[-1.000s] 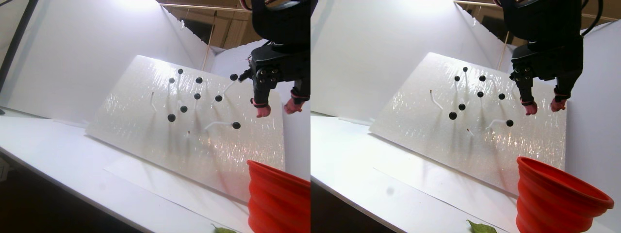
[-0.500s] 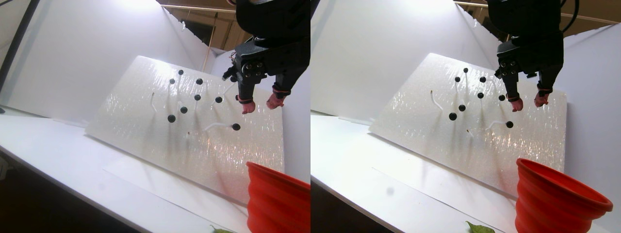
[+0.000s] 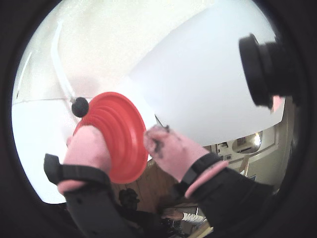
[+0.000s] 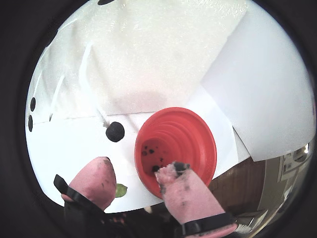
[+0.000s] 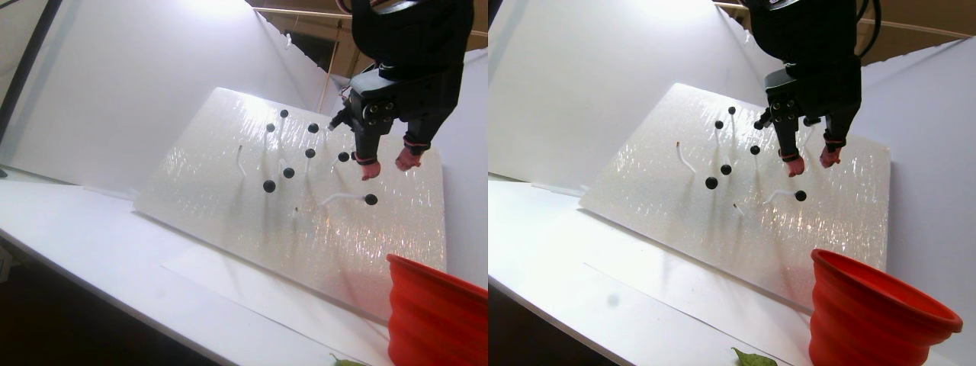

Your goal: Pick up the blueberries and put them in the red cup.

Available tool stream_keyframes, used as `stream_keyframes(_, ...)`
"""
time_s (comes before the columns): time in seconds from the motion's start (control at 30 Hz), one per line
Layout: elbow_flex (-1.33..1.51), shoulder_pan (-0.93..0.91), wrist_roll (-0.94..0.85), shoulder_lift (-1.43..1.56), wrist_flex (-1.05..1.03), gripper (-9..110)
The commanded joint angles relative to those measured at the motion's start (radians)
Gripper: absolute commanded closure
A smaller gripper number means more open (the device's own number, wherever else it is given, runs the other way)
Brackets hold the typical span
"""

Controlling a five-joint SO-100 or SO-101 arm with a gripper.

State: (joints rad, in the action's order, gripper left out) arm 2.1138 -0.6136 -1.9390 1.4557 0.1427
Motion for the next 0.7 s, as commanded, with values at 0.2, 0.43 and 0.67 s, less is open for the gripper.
stream_keyframes(0.2, -0.054, 0.008, -0.054, -0.025, 0.075, 84)
stream_keyframes(0.43, -0.077, 0.018, -0.074, -0.075, 0.107, 84)
stream_keyframes(0.67, -0.100, 0.023, -0.081, -0.114, 0.132, 84)
